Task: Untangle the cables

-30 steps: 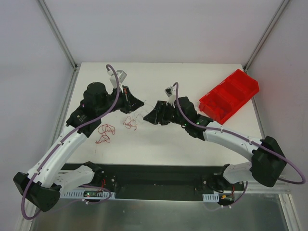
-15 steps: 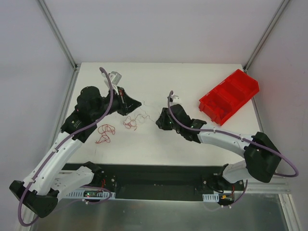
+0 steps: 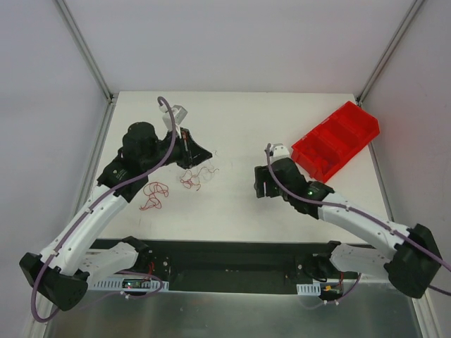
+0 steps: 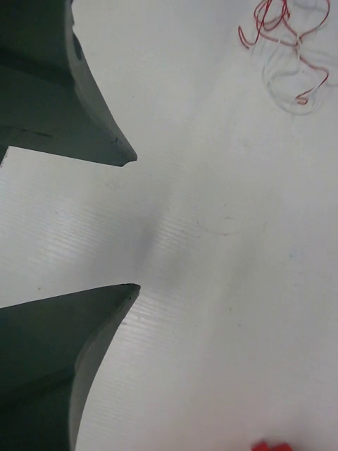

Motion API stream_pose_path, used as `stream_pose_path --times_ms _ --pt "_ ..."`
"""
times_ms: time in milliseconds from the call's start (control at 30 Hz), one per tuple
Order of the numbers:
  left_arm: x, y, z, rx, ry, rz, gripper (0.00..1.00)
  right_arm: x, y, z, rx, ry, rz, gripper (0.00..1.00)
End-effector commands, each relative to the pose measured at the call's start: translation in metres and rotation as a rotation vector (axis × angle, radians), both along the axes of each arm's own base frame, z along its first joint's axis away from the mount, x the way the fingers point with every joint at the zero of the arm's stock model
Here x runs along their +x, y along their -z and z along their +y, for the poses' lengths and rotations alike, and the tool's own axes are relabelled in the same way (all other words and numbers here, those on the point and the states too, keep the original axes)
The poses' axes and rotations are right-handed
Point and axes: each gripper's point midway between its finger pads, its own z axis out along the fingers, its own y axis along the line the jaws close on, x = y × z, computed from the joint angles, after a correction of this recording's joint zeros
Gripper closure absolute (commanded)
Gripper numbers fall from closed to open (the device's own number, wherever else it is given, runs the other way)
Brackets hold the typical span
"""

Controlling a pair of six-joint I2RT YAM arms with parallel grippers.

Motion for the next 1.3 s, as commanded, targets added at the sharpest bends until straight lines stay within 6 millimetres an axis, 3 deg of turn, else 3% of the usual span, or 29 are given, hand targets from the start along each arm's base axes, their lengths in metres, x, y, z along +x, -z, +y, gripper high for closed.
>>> stream_pose_path --times_ms 0,200,467,700,933,1067,1267 --pt "-0.012 -0.018 -0.016 -0.031 0.157 -0.037 1.00 -0.001 -0.055 -0.002 0.041 -0.215 -0.124 0.29" --pt "-0.027 -0.013 -0.031 -0.054 0.318 0.038 1.00 -0.020 -0.137 0.051 0.339 -0.563 -0.216 0.25" --pt "-0.036 -0.012 -0.038 -0.078 0.407 0.093 1.00 -0.032 -0.185 0.102 0.507 -0.862 -0.276 0.23" --pt "-0.034 -0.011 -0.039 -0.080 0.401 0.107 1.00 -0.051 -0.188 0.127 0.537 -0.945 -0.309 0.24" --pt "-0.032 -0.012 -0.040 -0.082 0.397 0.111 1.00 -0.041 -0.184 0.137 0.485 -0.847 -0.346 0.27" --pt "-0.031 -0.013 -0.039 -0.081 0.380 0.110 1.00 -0.028 -0.177 0.132 0.418 -0.736 -0.400 0.38" --pt "-0.024 -0.009 -0.039 -0.073 0.347 0.118 1.00 -0.025 -0.177 0.127 0.384 -0.664 -0.450 0.69"
